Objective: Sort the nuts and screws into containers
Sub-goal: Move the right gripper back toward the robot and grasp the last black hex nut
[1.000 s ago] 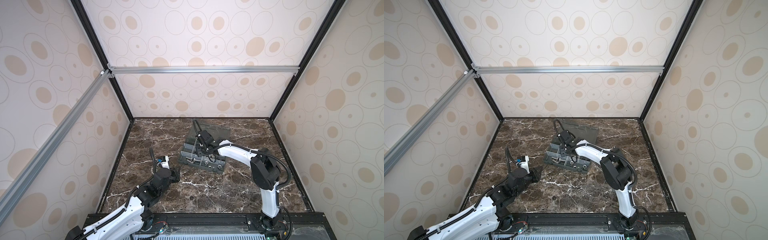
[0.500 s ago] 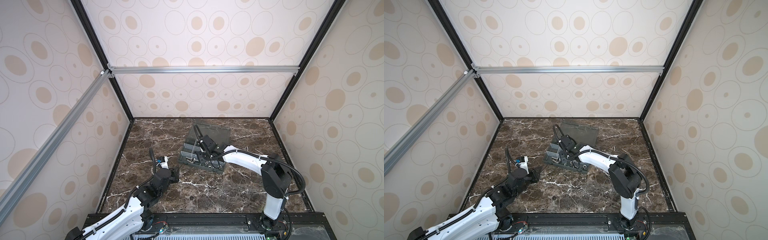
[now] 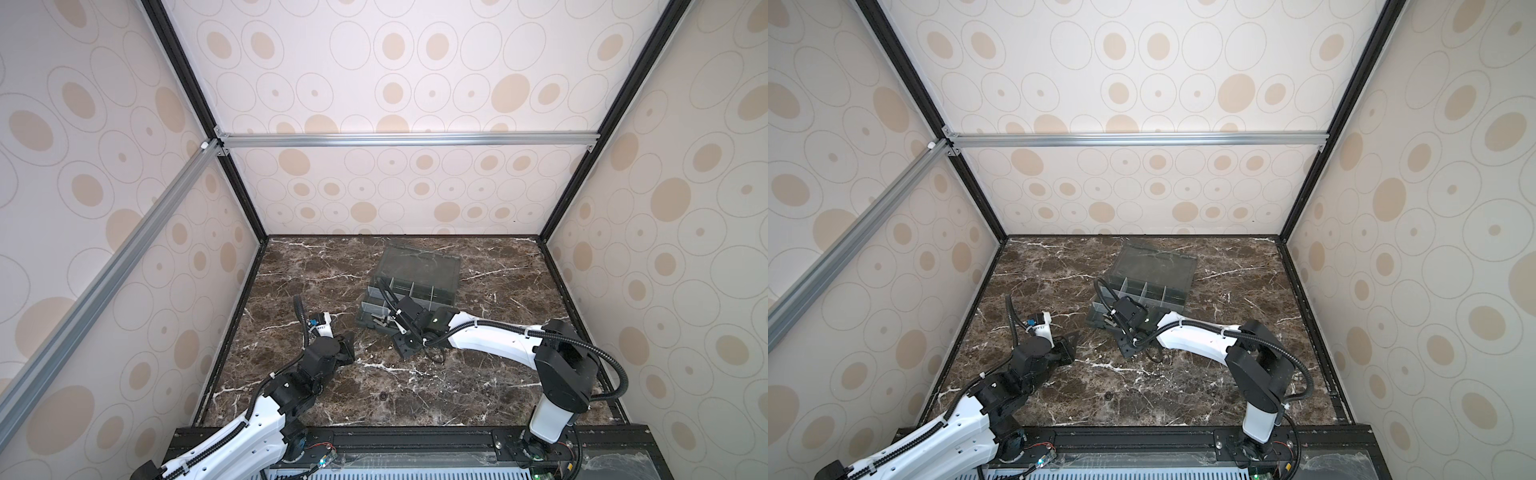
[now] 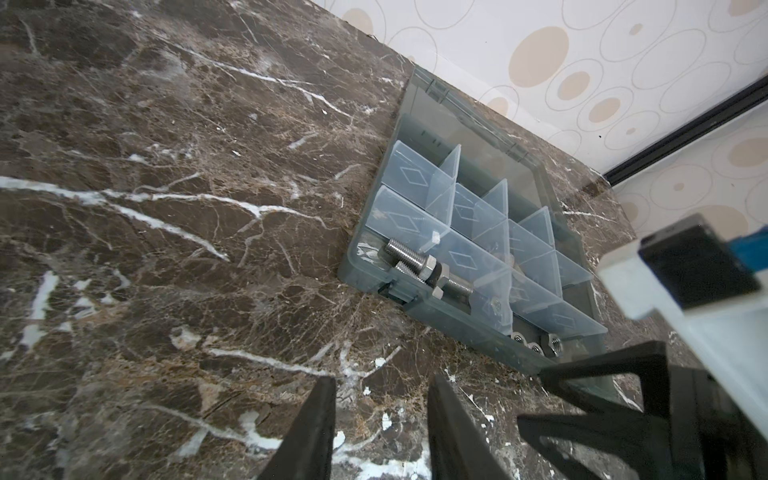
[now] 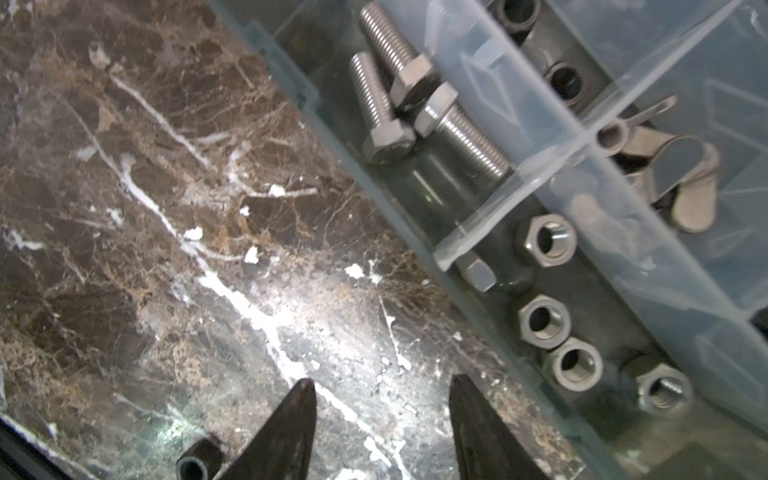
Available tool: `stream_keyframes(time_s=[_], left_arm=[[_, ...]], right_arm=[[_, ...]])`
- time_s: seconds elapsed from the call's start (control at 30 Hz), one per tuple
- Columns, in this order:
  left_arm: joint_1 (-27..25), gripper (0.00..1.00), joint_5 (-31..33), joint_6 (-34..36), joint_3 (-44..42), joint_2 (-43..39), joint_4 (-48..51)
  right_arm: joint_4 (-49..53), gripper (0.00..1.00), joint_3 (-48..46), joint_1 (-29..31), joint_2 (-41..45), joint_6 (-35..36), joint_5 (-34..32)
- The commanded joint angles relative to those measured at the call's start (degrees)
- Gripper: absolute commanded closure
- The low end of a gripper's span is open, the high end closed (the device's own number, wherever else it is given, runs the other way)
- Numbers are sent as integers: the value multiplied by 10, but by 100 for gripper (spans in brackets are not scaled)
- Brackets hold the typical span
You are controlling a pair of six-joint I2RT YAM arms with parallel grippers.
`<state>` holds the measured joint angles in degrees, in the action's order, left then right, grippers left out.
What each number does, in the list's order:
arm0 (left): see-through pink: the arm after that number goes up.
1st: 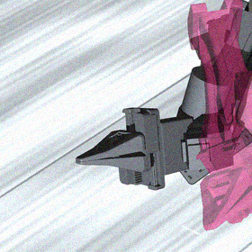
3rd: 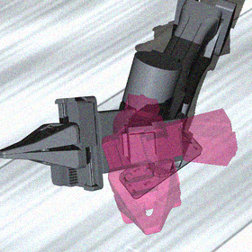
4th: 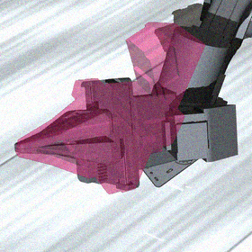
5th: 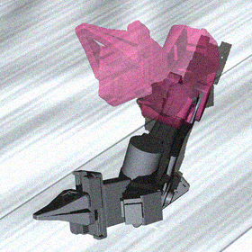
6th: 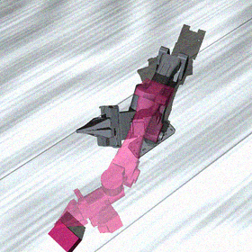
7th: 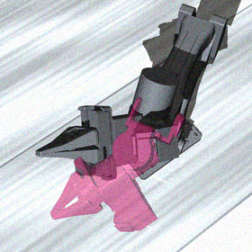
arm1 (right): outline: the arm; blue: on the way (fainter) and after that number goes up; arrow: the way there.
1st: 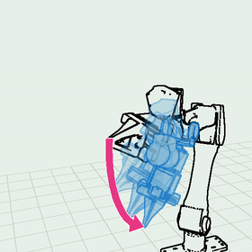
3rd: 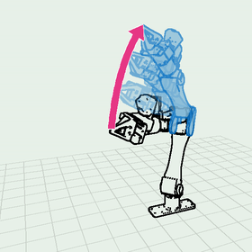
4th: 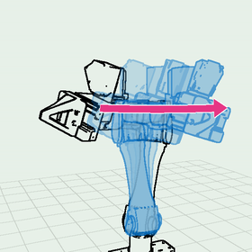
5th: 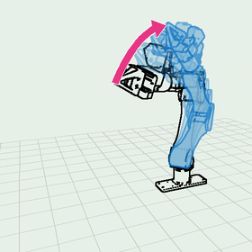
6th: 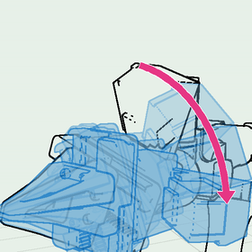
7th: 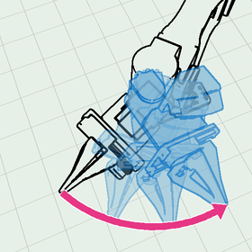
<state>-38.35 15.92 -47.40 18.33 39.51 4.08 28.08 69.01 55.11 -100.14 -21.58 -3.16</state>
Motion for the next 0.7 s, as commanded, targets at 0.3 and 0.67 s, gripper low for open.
stream_keyframes(time_s=[0.3, 0.67], left_arm=[[44, 62, 27, 15, 19, -36, 50], [120, 61, -50, 4, -9, -34, 16]], right_arm=[[20, 45, -11, 86, 6, 16, 51], [50, 46, 6, 132, -20, 34, 63]])
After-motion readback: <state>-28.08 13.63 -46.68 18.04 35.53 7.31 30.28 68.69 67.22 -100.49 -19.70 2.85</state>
